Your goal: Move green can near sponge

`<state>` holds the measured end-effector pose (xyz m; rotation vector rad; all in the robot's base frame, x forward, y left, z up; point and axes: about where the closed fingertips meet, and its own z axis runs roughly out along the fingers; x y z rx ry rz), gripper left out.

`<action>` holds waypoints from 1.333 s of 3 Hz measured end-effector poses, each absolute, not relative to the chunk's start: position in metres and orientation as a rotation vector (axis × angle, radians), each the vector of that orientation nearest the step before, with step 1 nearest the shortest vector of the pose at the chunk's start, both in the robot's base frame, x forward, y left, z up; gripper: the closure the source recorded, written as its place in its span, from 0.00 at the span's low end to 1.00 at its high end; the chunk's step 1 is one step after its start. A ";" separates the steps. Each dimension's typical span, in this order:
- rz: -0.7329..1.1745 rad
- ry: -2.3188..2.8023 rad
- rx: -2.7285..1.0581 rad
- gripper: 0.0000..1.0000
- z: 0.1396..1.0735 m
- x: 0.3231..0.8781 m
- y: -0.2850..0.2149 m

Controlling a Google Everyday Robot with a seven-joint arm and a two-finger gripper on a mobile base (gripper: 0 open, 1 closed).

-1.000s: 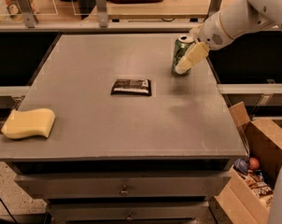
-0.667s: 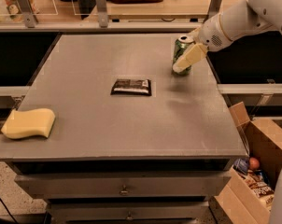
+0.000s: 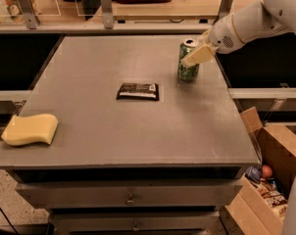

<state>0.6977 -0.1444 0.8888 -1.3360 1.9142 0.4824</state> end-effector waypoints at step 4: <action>0.439 1.705 -1.481 1.00 0.958 0.631 -0.116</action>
Offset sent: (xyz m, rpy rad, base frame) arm -0.0399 0.0054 0.0685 0.0564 -0.1259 0.0813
